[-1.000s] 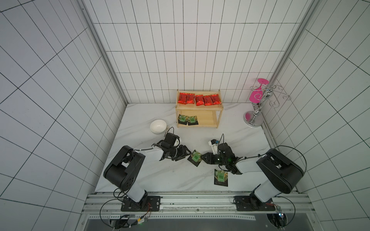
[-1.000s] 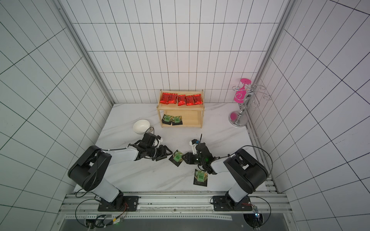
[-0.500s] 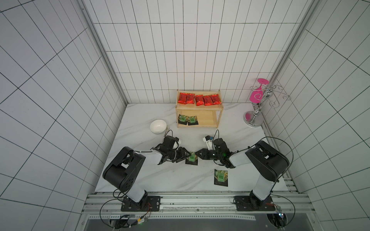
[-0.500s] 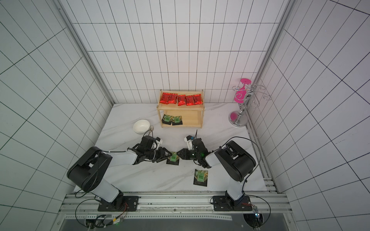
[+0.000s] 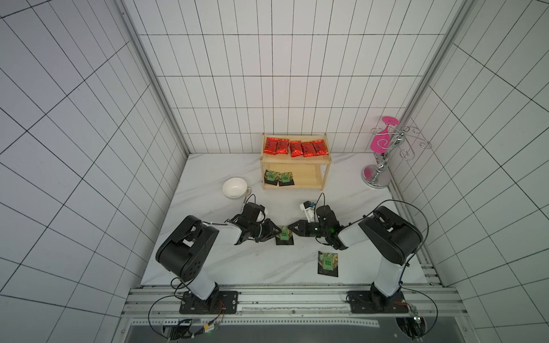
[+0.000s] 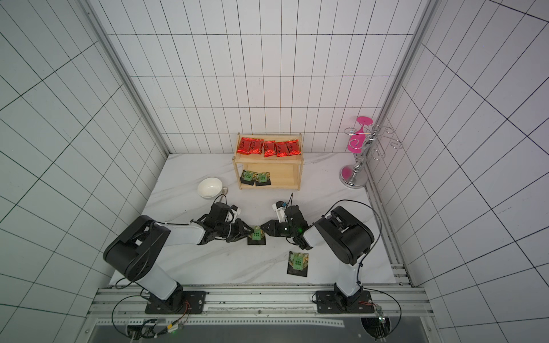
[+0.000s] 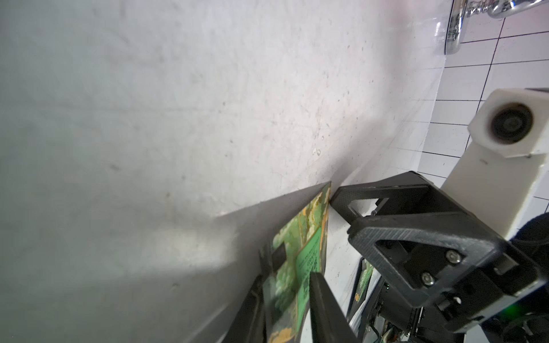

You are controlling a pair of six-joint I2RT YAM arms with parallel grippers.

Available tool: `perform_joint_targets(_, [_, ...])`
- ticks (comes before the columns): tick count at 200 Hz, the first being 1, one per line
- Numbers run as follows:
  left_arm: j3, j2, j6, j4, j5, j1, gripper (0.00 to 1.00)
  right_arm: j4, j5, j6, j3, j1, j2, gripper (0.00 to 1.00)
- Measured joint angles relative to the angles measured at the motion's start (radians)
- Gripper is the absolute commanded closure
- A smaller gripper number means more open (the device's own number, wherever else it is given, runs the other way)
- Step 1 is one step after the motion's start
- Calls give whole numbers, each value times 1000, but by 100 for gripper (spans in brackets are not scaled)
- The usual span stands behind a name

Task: Place the tea bags on the shelf by color
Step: Pick up the tea bag from the center of the board.

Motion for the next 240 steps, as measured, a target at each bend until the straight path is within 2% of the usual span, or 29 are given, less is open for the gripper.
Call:
perform_joint_targets(55, [-5, 0, -6, -16, -20, 2, 100, 0, -11, 5, 0, -9, -1, 69])
perform_joint_targets(79, [-10, -14, -14, -20, -15, 15, 100, -56, -17, 32, -5, -43, -47, 68])
perform_joint_targets(100, [-19, -43, -34, -17, 5, 45, 100, -130, -14, 81, -6, -75, -152, 67])
perform_joint_targets(145, [-7, -108, -116, 72, 66, 103, 100, -229, 72, 301, -43, -84, -431, 59])
perform_joint_targets(184, [74, -114, -191, 172, 74, 105, 100, -261, 227, 529, -125, -36, -626, 48])
perform_joint_targets(214, [128, -107, -243, 233, 65, 88, 100, -240, 304, 652, -136, 15, -668, 41])
perform_joint_targets(240, [158, -92, -268, 250, 52, 56, 100, -167, 326, 718, -136, 43, -615, 43])
